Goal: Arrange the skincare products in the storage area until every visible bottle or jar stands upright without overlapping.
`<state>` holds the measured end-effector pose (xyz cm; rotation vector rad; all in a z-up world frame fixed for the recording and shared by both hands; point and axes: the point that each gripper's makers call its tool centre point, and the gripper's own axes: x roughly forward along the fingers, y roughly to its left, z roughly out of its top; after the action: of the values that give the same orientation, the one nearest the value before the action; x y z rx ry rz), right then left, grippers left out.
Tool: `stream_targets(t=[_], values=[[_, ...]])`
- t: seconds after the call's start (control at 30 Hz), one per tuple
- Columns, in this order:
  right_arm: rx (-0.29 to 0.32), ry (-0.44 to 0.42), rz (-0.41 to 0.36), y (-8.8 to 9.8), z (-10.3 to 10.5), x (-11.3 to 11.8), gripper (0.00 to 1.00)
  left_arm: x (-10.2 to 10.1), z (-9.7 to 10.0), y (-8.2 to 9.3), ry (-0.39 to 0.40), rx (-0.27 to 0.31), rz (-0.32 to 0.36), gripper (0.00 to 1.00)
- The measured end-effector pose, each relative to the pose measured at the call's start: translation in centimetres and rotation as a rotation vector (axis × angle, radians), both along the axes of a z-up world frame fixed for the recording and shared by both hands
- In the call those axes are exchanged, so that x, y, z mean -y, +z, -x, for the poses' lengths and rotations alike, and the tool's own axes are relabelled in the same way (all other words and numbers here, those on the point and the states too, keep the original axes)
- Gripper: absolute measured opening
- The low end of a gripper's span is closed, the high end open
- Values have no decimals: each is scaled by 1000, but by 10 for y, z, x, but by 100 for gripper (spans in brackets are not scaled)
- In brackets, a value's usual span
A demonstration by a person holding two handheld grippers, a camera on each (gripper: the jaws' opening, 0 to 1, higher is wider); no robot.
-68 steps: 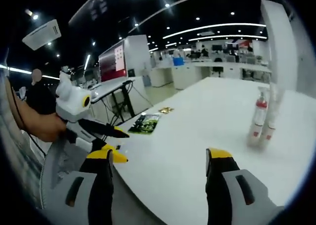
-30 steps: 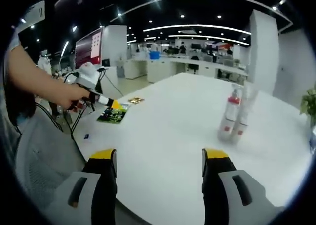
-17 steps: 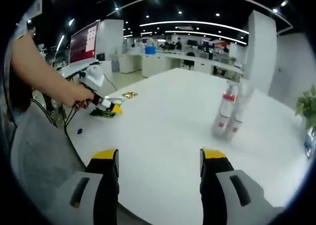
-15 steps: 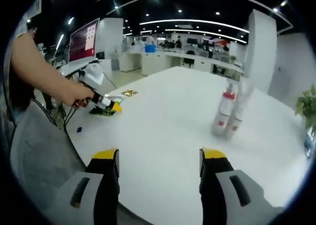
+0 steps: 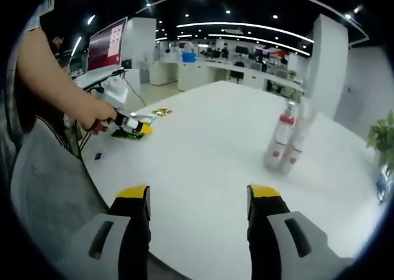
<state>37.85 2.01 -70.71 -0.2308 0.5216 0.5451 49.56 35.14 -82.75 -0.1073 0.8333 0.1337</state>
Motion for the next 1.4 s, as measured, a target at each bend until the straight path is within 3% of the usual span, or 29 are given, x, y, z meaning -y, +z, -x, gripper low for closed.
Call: stream_targets(t=[0.07, 0.23, 0.3, 0.37, 0.4, 0.73, 0.77, 0.8, 0.83, 1.07, 1.1, 1.13, 1.17, 1.3, 1.4], values=[[12, -6, 1, 2, 0, 1, 60, -4, -2, 3, -18, 28, 9, 81], [25, -13, -7, 5, -1, 3, 58, -2, 6, 3, -66, -21, 7, 76], [24, -10, 0, 5, -1, 4, 57, 1, 1, 5, -137, -25, -23, 68], [25, -6, 17, 4, -1, 5, 54, 11, -1, 9, -188, -14, 4, 59], [27, -3, 20, 4, 0, 5, 53, 13, 4, 9, -172, -45, 23, 56], [46, 28, 49, 4, 2, 2, 52, 5, 6, 8, -199, -65, 18, 44], [45, 28, 50, 4, 2, 2, 52, 5, 8, 7, -197, -75, 22, 41], [44, 28, 51, 4, 2, 2, 51, 2, 7, 8, -195, -70, 8, 31], [43, 29, 53, 4, 2, 2, 51, 8, 9, 3, -235, -67, 34, 28], [44, 32, 64, 3, 2, 2, 50, 6, 14, 4, -251, -85, 51, 20], [44, 32, 64, 3, 2, 2, 50, 8, 16, 5, -252, -85, 66, 18], [46, 31, 67, 3, 2, 2, 50, 17, 19, 5, -240, -93, 135, 16], [46, 31, 68, 3, 2, 2, 49, 18, 19, 6, -249, -89, 141, 14], [52, 41, 71, 4, 3, 1, 49, 36, 28, 24, -227, -25, 262, 8], [48, 45, 59, 4, 4, 0, 46, 45, 34, 37, -248, 11, 294, 7]])
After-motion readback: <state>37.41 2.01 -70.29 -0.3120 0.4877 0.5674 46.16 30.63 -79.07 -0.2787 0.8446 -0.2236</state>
